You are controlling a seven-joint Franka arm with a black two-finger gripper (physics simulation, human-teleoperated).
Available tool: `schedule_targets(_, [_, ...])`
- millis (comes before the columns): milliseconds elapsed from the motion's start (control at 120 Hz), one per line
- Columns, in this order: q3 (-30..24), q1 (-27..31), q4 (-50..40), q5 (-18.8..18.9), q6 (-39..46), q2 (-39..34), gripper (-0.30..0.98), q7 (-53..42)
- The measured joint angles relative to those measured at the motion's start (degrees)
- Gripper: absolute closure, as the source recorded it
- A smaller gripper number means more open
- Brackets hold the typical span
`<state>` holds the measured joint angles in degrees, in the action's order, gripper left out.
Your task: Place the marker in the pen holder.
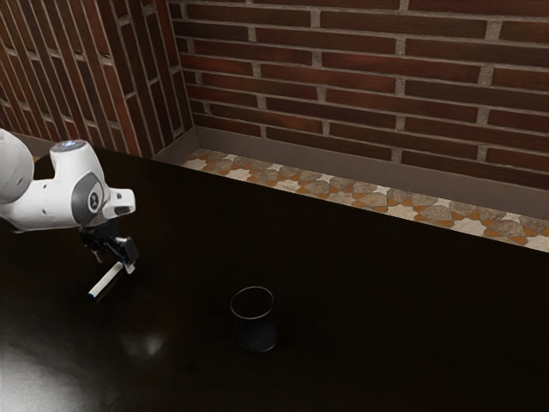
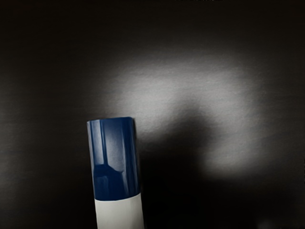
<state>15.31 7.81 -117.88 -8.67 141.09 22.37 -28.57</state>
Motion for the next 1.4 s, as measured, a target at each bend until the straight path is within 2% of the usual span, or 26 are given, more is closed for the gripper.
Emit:
schedule_targets(683, [0.1, 0.9, 0.2, -4.4, 1.0, 1.4, 0.02, -13.3])
schedule_targets(975, [0.1, 1.0, 0.2, -4.9, 1.0, 1.4, 0.48, -15.7])
schedule_targets(1092, [0.2, 1.0, 0.3, -4.9, 1.1, 1.3, 0.63, -16.4])
schedule_targets(1300, [0.1, 0.9, 0.3, -4.4, 1.3, 0.7, 0.74, -16.8])
schedule_targets(1400, [-0.7, 0.8, 0.2, -3.8, 1.5, -2.8, 0.77, -16.7])
